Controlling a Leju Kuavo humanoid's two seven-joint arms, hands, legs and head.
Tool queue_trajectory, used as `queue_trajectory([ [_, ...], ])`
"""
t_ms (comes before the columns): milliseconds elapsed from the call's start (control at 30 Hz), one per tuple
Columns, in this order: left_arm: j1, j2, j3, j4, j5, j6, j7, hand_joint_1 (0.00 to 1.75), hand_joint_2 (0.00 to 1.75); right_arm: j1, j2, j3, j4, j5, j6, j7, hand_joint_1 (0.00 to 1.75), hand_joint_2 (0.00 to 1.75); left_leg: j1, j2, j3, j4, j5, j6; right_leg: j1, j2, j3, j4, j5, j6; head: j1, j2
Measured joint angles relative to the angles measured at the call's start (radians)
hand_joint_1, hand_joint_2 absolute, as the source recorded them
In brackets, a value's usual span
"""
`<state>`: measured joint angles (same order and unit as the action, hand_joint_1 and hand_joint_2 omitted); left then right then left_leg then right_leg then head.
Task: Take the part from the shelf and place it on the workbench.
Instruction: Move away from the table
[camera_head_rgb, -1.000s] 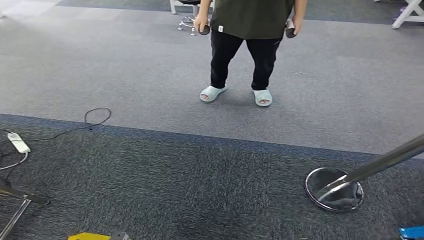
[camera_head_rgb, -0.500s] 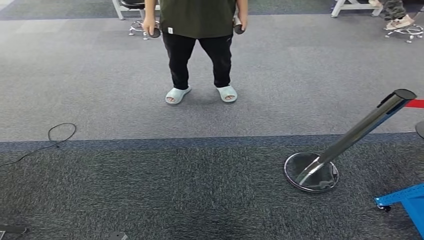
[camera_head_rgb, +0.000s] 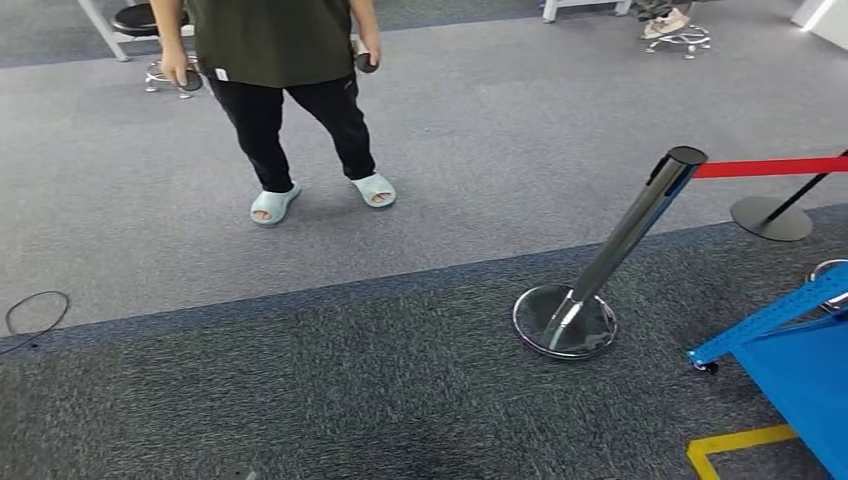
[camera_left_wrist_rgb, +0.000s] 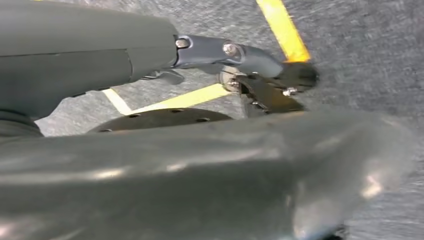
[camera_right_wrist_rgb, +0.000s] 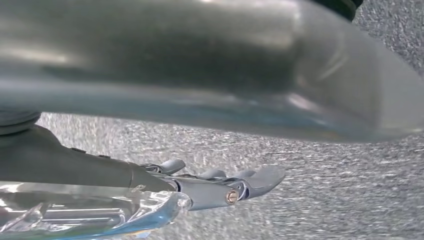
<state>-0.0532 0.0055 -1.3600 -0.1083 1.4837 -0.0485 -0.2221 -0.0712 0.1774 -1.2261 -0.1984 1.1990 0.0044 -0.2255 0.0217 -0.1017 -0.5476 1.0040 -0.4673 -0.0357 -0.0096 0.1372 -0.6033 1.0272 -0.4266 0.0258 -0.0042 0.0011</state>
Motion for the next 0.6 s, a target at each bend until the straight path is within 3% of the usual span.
queue_trajectory([
  [67,-0.001,-0.001,0.000,0.000,0.000,-0.003,-0.002,0.00,0.00,0.005,0.000,0.000,0.000,0.001,-0.001,0.004,0.00,0.00,-0.003,0.017,0.003,-0.008,0.000,0.012,-0.004,0.023,-0.011,-0.005,0.005,0.015,0.000,0.000],
  [100,-0.003,0.000,0.000,0.000,-0.001,-0.002,-0.003,0.00,0.00,0.008,0.001,0.000,0.000,0.004,-0.003,0.007,0.00,0.00,-0.004,0.030,0.004,-0.011,0.002,0.020,-0.005,0.013,-0.016,-0.002,0.003,0.020,0.001,0.000],
  [133,-0.004,0.000,0.000,0.000,-0.001,-0.001,-0.003,0.00,0.00,0.009,0.002,0.000,0.000,0.007,-0.005,0.009,0.00,0.00,-0.004,0.045,0.006,-0.014,0.004,0.027,-0.003,-0.014,-0.027,0.015,-0.009,0.024,0.004,0.000],
  [200,-0.002,0.003,0.000,0.000,0.000,0.003,-0.001,0.00,0.00,0.004,0.005,0.000,0.000,0.014,-0.010,0.013,0.00,0.00,-0.009,0.077,0.008,-0.016,0.004,0.037,0.000,-0.092,-0.074,0.116,-0.068,0.027,0.011,0.000],
  [267,0.002,0.005,0.000,0.000,0.000,0.004,0.003,0.00,0.00,-0.002,0.009,0.000,0.000,0.015,-0.015,0.014,0.00,0.00,-0.014,0.113,0.009,-0.016,0.001,0.041,0.000,-0.126,-0.137,0.250,-0.129,0.030,0.012,0.000],
  [300,0.003,0.005,0.000,0.000,0.000,0.003,0.004,0.00,0.00,-0.001,0.011,0.000,0.000,0.014,-0.018,0.015,0.00,0.00,-0.015,0.129,0.010,-0.016,0.000,0.042,-0.001,-0.130,-0.151,0.284,-0.136,0.031,0.012,0.000],
  [333,0.003,0.006,0.000,0.000,-0.001,0.002,0.003,0.00,0.00,0.000,0.012,0.000,0.000,0.013,-0.022,0.016,0.00,0.00,-0.015,0.144,0.011,-0.016,-0.002,0.041,-0.001,-0.133,-0.144,0.278,-0.125,0.032,0.012,0.000],
  [367,0.002,0.006,0.000,0.000,-0.002,0.000,0.002,0.00,0.00,0.001,0.013,0.000,0.000,0.011,-0.026,0.017,0.00,0.00,-0.015,0.156,0.015,-0.016,-0.004,0.039,-0.001,-0.140,-0.114,0.230,-0.097,0.032,0.012,0.000],
  [433,0.001,0.006,-0.001,0.000,-0.003,-0.005,-0.002,0.00,0.00,0.001,0.014,0.000,0.000,0.010,-0.034,0.019,0.00,0.00,-0.018,0.179,0.025,-0.015,-0.012,0.030,0.001,-0.180,-0.030,0.089,-0.041,0.028,0.013,0.000],
  [500,0.000,0.008,-0.002,0.000,-0.003,-0.008,-0.005,0.00,0.00,-0.003,0.015,0.000,0.001,0.010,-0.038,0.020,0.00,0.00,-0.022,0.197,0.034,-0.015,-0.018,0.020,0.005,-0.205,0.015,0.014,-0.021,0.017,0.011,0.000],
  [567,-0.003,0.009,-0.002,0.000,-0.003,-0.009,-0.005,0.00,0.00,-0.003,0.015,0.000,0.001,0.010,-0.039,0.021,0.00,0.00,-0.022,0.214,0.041,-0.018,-0.021,0.008,0.008,-0.186,0.012,0.009,-0.021,0.003,0.009,0.000],
  [600,-0.005,0.009,-0.002,0.000,-0.003,-0.009,-0.005,0.00,0.00,-0.003,0.015,0.000,0.001,0.010,-0.040,0.021,0.00,0.00,-0.019,0.209,0.044,-0.017,-0.025,0.002,0.008,-0.174,0.012,0.007,-0.019,-0.003,0.009,0.000],
])
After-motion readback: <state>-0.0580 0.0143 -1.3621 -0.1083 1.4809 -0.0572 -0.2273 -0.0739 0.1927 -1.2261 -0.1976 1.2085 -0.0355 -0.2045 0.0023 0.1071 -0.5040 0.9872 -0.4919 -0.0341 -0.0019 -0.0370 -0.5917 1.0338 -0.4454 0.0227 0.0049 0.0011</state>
